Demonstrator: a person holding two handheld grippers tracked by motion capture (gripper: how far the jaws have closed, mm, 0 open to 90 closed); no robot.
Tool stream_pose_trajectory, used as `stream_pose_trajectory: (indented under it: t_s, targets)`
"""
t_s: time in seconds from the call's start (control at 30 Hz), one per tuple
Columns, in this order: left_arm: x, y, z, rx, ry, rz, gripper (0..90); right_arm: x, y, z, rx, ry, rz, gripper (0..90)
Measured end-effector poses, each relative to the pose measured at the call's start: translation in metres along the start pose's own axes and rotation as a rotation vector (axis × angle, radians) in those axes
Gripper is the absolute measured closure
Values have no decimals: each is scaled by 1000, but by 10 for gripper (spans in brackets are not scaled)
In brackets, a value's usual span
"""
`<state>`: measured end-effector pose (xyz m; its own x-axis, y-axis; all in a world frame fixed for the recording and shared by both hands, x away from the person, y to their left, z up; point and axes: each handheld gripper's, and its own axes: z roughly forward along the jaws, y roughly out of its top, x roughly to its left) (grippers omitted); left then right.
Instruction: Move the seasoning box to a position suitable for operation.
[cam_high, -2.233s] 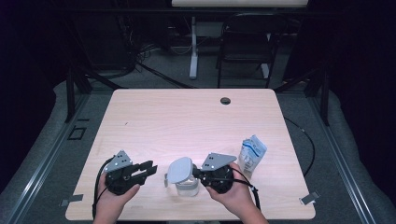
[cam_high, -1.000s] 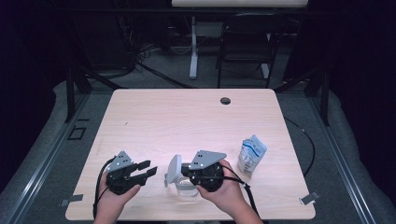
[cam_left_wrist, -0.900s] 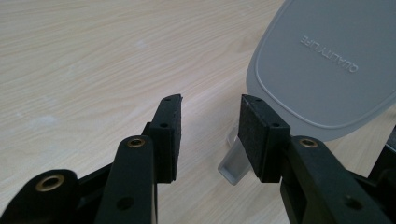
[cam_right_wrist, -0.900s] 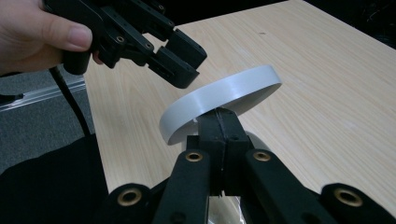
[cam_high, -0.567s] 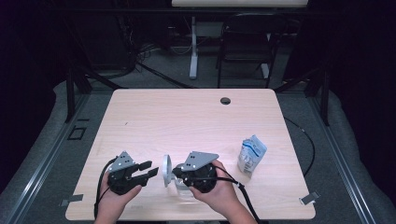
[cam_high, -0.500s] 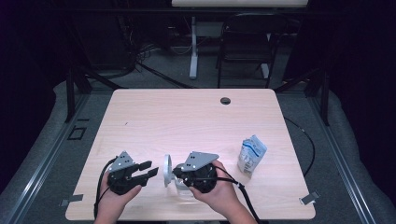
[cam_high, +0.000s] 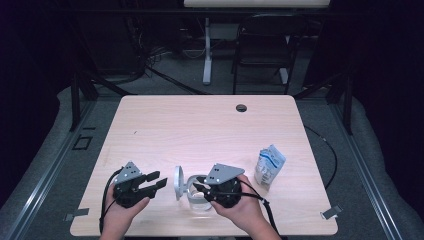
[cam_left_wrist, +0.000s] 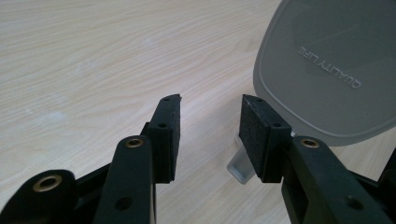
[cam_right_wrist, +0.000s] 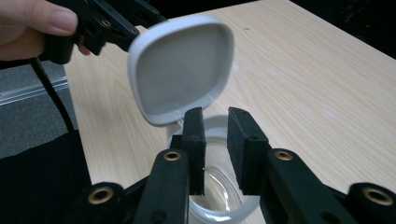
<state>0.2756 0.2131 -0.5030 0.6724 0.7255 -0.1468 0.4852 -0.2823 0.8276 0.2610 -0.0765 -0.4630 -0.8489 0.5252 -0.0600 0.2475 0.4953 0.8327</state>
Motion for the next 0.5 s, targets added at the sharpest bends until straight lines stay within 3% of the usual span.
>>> stream_pose_trajectory:
  t_s: [0.17,0.5]
  targets:
    - [1,-1,0,0,3,-6,573,-3,-10,-3,17,-13,13,698]
    - [4,-2,0,-2,13,-13,549,-8,-29,-19,-11,-68,37,563]
